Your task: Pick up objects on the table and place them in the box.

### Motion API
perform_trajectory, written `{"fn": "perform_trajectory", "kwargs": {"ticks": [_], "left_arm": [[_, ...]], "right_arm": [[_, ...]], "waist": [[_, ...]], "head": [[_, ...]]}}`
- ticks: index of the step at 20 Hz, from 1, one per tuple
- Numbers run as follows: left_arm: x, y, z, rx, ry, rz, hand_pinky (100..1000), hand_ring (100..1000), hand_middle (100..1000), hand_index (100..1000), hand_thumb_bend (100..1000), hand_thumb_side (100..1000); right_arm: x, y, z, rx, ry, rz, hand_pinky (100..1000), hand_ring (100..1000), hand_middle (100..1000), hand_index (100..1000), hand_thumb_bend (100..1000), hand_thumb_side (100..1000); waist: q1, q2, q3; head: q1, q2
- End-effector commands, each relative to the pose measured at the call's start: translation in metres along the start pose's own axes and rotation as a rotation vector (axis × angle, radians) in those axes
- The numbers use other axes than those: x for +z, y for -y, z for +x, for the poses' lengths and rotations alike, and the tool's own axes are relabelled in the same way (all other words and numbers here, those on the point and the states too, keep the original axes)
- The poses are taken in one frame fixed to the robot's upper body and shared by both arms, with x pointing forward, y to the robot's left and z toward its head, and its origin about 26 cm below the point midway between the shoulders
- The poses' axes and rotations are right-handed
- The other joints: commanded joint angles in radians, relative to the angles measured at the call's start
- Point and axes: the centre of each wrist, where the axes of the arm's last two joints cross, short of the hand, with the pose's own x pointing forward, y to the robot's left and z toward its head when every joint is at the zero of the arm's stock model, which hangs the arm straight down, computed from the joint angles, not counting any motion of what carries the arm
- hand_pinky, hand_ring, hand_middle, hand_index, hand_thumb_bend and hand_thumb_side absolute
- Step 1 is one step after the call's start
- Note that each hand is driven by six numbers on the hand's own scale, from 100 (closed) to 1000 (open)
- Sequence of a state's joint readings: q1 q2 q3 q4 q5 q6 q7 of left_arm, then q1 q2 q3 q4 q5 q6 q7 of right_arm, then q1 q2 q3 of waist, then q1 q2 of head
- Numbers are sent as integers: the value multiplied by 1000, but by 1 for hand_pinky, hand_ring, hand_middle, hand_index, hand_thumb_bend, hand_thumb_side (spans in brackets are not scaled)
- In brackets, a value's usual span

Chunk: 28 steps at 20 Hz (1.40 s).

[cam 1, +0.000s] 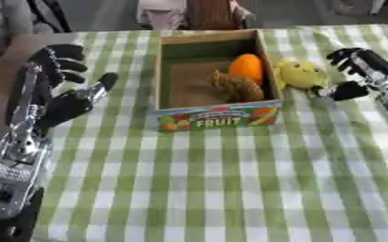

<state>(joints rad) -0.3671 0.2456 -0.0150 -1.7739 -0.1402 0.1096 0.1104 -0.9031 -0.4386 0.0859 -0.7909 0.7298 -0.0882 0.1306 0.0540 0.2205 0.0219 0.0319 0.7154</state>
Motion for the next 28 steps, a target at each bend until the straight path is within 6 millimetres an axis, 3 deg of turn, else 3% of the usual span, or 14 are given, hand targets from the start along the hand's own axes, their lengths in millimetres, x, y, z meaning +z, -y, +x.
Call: {"fn": "perform_trajectory", "kwargs": {"ticks": [1,6,8,11,13,17,22,28], "left_arm": [[-4,-3,8,0,32,4,569,610,597,693,670,199],[-4,-3,8,1,33,1,569,610,596,693,669,199],[-4,-3,8,2,33,0,569,610,596,693,669,200],[-4,-3,8,2,33,-1,569,609,596,693,669,200],[-4,-3,8,3,33,-1,569,609,595,693,668,200],[-4,-3,8,3,32,0,570,609,595,693,667,200],[-4,-3,8,3,31,1,570,609,595,693,666,200],[-3,-3,7,2,30,4,570,608,594,693,664,199]], "right_arm": [[-5,11,8,14,25,-23,717,744,725,831,583,192],[-6,7,13,6,55,2,717,742,716,748,529,163],[-7,6,14,7,60,8,716,740,709,677,465,100],[-7,5,14,11,59,8,709,730,683,534,340,100],[-6,5,14,13,55,-6,703,718,659,445,337,100],[-6,7,15,15,43,-69,689,691,608,307,178,100],[-6,8,17,20,46,-132,678,666,572,221,246,100],[-6,23,26,-2,78,-271,660,625,533,197,263,100]], "waist": [[-1,-14,3],[-1,-13,5],[0,-13,5],[0,-13,5],[0,-13,5],[0,-13,4],[-1,-14,4],[-4,-17,3]], "head": [[-4,-8],[-7,-7],[-8,-6],[-9,-5],[-9,-5],[-9,-5],[-9,-6],[-7,-7]]}}
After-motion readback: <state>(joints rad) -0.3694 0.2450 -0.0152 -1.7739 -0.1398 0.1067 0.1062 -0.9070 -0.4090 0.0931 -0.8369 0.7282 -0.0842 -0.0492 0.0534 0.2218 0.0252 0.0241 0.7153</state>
